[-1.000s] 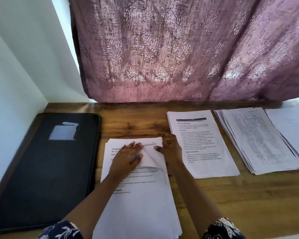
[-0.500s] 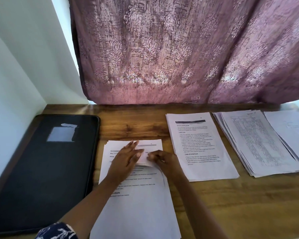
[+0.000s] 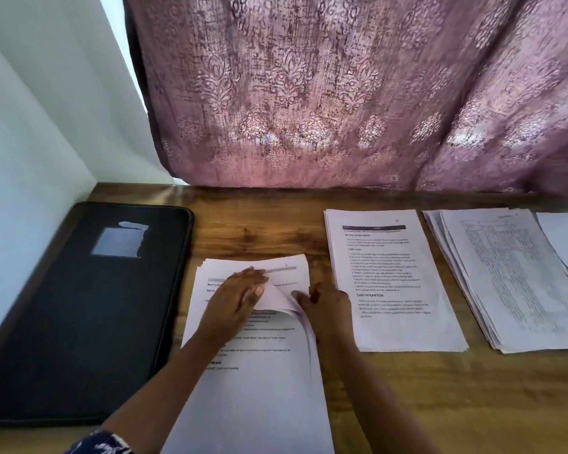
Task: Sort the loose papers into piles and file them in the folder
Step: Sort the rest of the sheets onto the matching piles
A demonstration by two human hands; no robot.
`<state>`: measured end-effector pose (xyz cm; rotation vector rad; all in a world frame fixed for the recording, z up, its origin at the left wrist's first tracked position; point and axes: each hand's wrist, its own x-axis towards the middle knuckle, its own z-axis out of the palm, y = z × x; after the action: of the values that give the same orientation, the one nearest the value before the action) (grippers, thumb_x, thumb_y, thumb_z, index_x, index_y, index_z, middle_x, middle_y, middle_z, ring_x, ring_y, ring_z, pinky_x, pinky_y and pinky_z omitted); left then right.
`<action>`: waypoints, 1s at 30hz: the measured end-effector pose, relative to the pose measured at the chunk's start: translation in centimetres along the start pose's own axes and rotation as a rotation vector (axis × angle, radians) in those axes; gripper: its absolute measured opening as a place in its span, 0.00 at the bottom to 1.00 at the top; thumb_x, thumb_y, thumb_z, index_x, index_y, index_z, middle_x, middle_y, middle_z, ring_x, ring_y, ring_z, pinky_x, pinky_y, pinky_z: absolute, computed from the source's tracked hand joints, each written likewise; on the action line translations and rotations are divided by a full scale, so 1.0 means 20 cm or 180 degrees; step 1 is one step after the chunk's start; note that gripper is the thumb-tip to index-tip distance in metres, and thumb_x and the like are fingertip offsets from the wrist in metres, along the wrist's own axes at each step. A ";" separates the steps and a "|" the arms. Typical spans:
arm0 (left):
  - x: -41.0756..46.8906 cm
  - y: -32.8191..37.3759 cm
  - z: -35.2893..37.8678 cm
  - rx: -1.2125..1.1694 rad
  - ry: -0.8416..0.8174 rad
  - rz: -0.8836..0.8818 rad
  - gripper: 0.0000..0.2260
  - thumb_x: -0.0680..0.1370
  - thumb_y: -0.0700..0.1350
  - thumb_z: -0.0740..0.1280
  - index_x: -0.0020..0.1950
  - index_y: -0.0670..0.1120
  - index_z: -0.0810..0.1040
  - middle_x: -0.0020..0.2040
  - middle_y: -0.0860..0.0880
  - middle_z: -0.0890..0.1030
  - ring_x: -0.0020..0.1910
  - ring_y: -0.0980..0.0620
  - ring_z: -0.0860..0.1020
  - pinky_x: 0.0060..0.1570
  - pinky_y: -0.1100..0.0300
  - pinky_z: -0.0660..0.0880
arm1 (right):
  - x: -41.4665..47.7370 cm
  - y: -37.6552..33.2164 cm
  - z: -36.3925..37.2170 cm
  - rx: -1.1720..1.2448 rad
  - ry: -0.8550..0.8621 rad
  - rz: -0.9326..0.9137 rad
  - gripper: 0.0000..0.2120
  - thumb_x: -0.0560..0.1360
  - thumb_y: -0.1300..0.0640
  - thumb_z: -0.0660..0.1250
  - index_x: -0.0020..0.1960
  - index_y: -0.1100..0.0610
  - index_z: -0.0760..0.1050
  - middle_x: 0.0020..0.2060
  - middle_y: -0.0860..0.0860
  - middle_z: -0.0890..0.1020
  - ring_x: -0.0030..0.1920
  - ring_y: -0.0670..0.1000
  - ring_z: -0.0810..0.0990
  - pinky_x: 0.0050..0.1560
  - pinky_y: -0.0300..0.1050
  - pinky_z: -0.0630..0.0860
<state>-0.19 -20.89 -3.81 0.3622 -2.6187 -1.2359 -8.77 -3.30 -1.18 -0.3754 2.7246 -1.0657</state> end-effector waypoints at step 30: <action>0.01 -0.06 0.02 -0.0293 0.0097 -0.0180 0.32 0.76 0.71 0.47 0.64 0.52 0.77 0.69 0.57 0.73 0.70 0.58 0.69 0.73 0.53 0.62 | 0.10 0.04 -0.05 -0.1490 -0.0774 -0.1272 0.33 0.79 0.43 0.59 0.78 0.54 0.51 0.75 0.54 0.62 0.72 0.55 0.63 0.70 0.47 0.62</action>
<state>-0.41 -21.35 -4.95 0.4376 -2.5319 -1.3526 -11.10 -2.77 -1.23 -1.0787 2.7065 -0.3914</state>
